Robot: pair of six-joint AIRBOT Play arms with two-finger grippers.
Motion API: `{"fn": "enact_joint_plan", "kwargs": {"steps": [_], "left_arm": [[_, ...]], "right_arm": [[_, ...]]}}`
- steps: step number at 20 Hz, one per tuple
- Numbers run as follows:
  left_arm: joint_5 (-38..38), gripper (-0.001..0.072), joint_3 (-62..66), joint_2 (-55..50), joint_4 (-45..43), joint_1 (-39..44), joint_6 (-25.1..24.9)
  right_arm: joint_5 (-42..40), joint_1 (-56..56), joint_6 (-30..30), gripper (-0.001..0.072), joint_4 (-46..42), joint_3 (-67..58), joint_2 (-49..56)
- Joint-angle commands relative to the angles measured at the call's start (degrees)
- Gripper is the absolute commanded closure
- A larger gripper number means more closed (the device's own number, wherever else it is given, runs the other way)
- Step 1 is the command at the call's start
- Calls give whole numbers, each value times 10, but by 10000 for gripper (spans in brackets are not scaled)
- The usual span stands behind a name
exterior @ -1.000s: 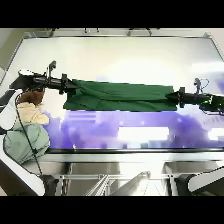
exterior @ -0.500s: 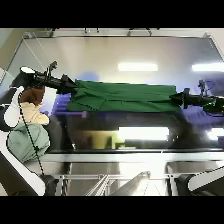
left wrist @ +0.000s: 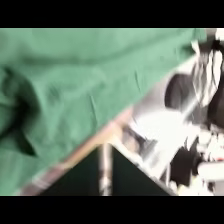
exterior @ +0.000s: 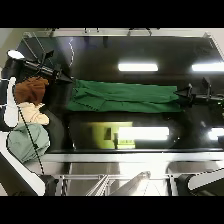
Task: Fold the shirts.
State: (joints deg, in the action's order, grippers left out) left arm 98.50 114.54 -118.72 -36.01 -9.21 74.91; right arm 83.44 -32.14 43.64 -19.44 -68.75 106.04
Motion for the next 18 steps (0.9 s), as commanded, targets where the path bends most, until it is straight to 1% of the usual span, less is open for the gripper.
{"fn": "enact_joint_plan", "kwargs": {"steps": [1, 2, 3, 5, 7, 9, 10, 11, 12, 13, 14, 15, 16, 17, 18], "left_arm": [[38, 710, -36, 22, -1, 26, 9], [33, 710, -50, 31, -7, 34, 3], [27, 710, -60, 42, -19, 38, -1], [21, 711, -66, 61, -45, 44, -4], [17, 711, -66, 85, -50, 58, -5], [0, 711, -66, 115, -50, 91, -23], [-11, 711, -66, 130, -50, 113, -38], [-25, 709, -66, 144, -50, 140, -52], [-42, 708, -66, 152, -50, 167, -61], [-62, 707, -66, 153, -50, 193, -61], [-88, 706, -66, 150, -51, 220, -61], [-113, 707, -66, 142, -58, 243, -61], [-147, 707, -65, 131, -83, 269, -47], [-174, 707, -65, 120, -122, 290, -24], [-194, 706, -65, 107, -157, 308, -12]], "right_arm": [[52, -7, 10, 41, -10, -4, -2], [72, -16, 18, 226, -20, -7, -2], [87, -26, 19, 324, -29, -12, -2], [99, -60, 47, 324, -42, -18, -7], [117, -90, 48, 325, -41, -18, -20], [129, -92, 30, 332, -41, -1, -57], [126, -83, 12, 408, -39, 17, -85], [112, -68, -9, 434, -34, 34, -112], [87, -47, -12, 481, -33, 48, -137], [64, -28, -12, 581, -33, 52, -151], [33, -6, -13, 632, -23, 51, -154], [-4, 13, -12, 632, -2, 51, -153], [-55, 28, -12, 631, 14, 51, -152], [-98, 34, -5, 627, 3, 49, -152], [-121, 35, 9, 539, -25, 40, -148]]}}
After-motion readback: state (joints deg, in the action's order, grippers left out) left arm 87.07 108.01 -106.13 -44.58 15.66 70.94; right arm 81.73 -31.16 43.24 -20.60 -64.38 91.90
